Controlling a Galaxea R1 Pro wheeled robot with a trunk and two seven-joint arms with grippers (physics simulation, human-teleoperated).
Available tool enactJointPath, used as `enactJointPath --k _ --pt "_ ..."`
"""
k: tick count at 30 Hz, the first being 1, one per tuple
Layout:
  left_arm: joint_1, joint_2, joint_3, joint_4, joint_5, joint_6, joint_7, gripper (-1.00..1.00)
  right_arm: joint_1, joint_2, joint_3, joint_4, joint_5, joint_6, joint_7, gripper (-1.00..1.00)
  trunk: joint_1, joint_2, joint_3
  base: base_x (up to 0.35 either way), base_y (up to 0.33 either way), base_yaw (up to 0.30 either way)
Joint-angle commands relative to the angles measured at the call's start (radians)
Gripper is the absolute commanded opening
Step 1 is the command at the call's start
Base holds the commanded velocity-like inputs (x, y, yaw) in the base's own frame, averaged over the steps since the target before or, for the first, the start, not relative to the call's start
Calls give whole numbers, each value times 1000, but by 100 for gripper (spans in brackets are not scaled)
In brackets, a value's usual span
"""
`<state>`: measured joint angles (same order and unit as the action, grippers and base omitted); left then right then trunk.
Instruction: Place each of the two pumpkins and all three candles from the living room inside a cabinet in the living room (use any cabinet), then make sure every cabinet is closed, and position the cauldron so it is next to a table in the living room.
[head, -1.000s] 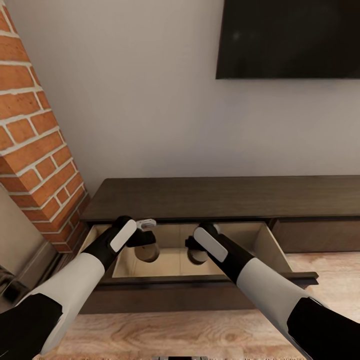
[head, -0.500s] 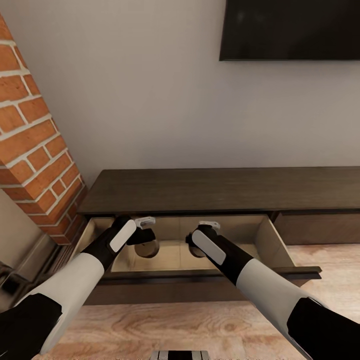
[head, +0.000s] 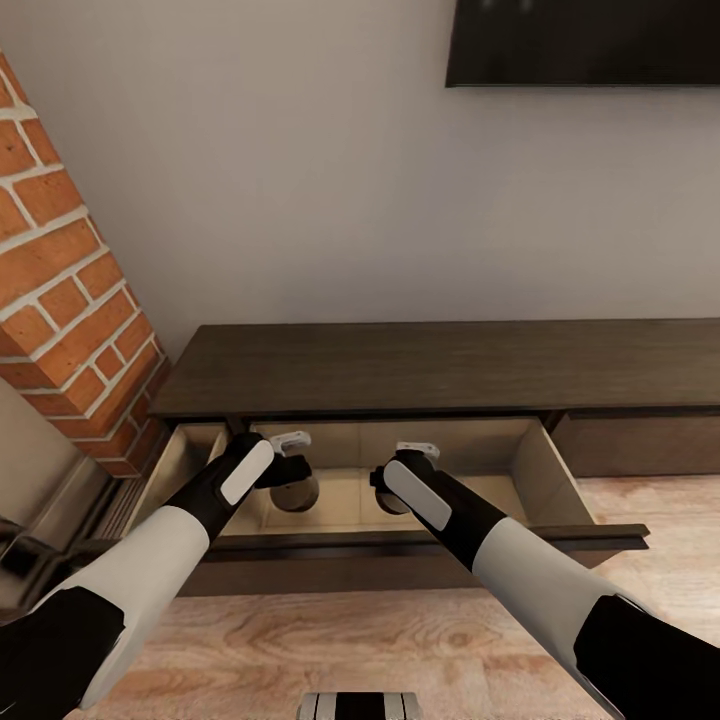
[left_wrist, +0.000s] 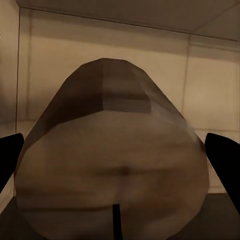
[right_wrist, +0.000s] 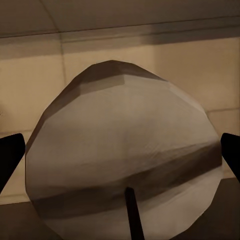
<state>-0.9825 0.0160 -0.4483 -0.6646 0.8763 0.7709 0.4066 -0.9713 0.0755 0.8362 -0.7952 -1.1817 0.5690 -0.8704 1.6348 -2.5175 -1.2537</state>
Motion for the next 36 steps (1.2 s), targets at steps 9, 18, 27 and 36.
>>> enactJointPath --k 9,18,27,36 --pt "-1 -1 -9 -1 10 -2 9 -100 -1 0 3 -1 -6 3 -7 -100 0 0 -1 74 0 0" --pt "-1 -1 -9 -1 10 -2 9 -100 -1 0 3 -1 -6 4 -7 -100 0 0 -1 47 -65 0" --pt "-1 -1 -9 -1 10 -2 9 -100 -1 0 3 -1 -6 4 -7 -100 0 0 -1 1 -21 0" --pt "-1 0 -8 -2 10 -2 9 -100 -1 0 3 -1 -6 4 -7 -100 3 -2 -28 0 0 0"
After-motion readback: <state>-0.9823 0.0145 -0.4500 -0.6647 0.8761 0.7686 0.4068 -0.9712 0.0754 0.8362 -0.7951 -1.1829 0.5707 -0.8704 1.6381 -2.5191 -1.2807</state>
